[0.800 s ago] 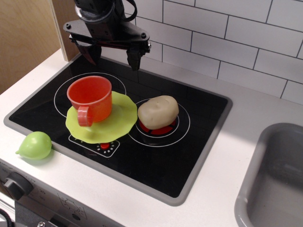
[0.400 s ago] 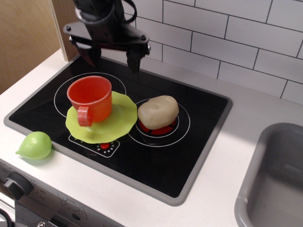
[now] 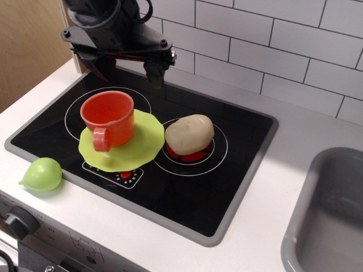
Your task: Take cup off plate
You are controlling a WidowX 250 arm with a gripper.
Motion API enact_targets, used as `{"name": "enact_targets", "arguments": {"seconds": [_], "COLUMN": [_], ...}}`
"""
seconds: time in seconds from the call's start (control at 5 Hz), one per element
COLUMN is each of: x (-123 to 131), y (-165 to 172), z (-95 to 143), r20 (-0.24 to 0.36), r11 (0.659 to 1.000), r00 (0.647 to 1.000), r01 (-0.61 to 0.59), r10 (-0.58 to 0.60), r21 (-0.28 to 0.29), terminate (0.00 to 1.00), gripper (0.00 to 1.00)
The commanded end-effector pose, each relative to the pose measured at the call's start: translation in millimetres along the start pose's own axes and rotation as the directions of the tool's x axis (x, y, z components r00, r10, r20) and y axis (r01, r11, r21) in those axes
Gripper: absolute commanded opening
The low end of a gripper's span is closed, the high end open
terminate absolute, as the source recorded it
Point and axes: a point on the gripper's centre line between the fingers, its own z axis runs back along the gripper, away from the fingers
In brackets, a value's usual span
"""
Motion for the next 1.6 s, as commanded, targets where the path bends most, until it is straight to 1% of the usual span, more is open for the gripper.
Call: {"name": "enact_targets", "arguments": {"seconds": [0.0, 0.2, 0.4, 0.6, 0.8, 1.2, 1.4], "x": [-25, -35, -42, -49, -53, -53, -50], "y": [5, 17, 27, 30, 32, 30, 29], "z": [10, 8, 0, -6, -12, -24, -28], "r20": [-0.111, -0.192, -0.235, -0.320, -0.345, -0.340, -0.323], "r11": [0.978, 0.949, 0.942, 0.959, 0.966, 0.962, 0.958], "r00": [0.977, 0.935, 0.918, 0.906, 0.904, 0.901, 0.904], "r01": [-0.168, -0.268, -0.281, -0.240, -0.222, -0.234, -0.239], "r10": [0.182, 0.298, 0.320, 0.276, 0.254, 0.269, 0.279], "r21": [0.121, 0.167, 0.185, 0.150, 0.131, 0.141, 0.157], "terminate": [0.00, 0.00, 0.00, 0.00, 0.00, 0.00, 0.00], "gripper": [1.00, 1.00, 1.00, 1.00, 1.00, 1.00, 1.00]}}
